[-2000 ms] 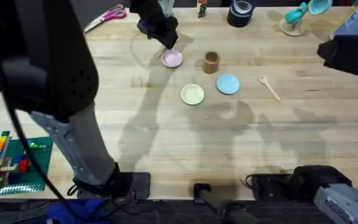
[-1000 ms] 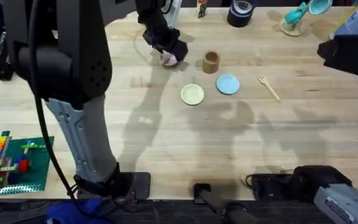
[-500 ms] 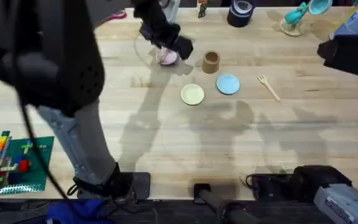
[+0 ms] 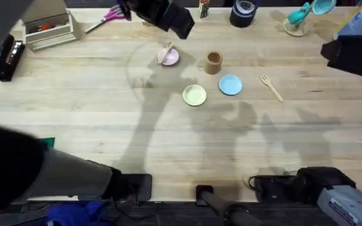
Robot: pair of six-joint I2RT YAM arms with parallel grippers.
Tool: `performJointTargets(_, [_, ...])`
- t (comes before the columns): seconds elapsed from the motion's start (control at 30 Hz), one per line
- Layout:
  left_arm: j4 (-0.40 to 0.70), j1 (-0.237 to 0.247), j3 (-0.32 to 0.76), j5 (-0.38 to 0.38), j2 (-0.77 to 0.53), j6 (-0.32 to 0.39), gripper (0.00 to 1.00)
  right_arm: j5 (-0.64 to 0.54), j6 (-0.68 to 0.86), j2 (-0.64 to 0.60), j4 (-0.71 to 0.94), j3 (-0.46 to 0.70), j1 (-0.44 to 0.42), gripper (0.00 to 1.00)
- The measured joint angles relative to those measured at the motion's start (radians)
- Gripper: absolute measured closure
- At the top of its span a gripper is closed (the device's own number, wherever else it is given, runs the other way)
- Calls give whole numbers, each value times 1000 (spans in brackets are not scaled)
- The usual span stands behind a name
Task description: Pick up a utensil and set it on the pink plate, then put the other utensil in the container.
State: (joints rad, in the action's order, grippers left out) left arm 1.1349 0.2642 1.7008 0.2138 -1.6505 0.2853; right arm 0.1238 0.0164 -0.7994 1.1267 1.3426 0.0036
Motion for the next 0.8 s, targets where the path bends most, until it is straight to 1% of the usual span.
performJointTargets(0.33, [189,0,0,-1,156,12,9,0,2,0,0,0,0,3])
performJointTargets(0.5, [256,0,0,-7,246,18,9,0,3,0,0,0,0,3])
performJointTargets(0.67, [326,0,0,-12,363,43,8,0,3,0,0,0,0,3])
performJointTargets(0.8, [378,0,0,-4,455,80,8,0,3,0,0,0,0,3])
